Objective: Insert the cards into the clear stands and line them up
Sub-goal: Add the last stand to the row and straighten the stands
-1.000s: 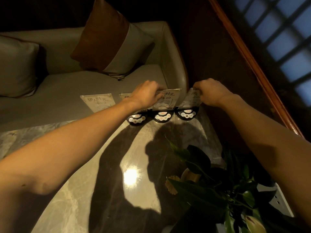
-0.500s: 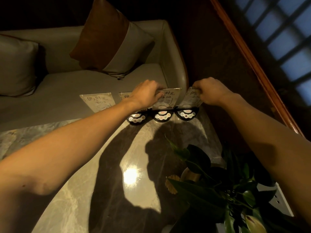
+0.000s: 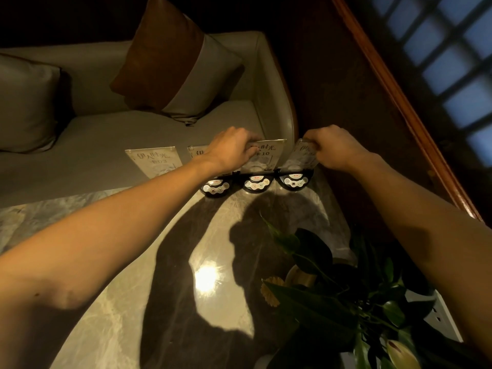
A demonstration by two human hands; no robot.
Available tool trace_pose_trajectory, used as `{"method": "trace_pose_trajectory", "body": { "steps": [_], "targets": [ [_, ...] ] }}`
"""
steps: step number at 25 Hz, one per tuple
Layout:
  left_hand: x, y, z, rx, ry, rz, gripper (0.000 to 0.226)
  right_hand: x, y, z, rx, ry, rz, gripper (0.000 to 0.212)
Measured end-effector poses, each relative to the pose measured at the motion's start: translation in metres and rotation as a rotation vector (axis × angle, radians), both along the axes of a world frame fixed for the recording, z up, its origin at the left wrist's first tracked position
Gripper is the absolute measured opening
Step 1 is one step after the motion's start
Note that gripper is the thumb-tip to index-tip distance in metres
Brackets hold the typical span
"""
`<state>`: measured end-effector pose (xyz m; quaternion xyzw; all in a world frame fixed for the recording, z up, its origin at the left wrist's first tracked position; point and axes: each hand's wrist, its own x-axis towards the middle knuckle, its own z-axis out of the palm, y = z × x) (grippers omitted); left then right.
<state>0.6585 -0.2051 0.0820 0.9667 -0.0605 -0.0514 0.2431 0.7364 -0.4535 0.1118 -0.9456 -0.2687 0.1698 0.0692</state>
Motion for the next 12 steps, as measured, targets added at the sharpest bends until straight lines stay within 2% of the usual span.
{"method": "trace_pose_trajectory", "body": {
  "steps": [7, 12],
  "targets": [
    [0.0003, -0.0007, 0.0002, 0.021, 0.016, -0.009, 0.034, 0.0, 0.0016, 0.0009, -0.041, -0.045, -0.013, 0.037],
    [0.0006, 0.0011, 0.0064, 0.02, 0.042, -0.042, 0.039, 0.0, 0.0052, 0.0037, -0.077, -0.004, -0.026, 0.034]
  ]
}}
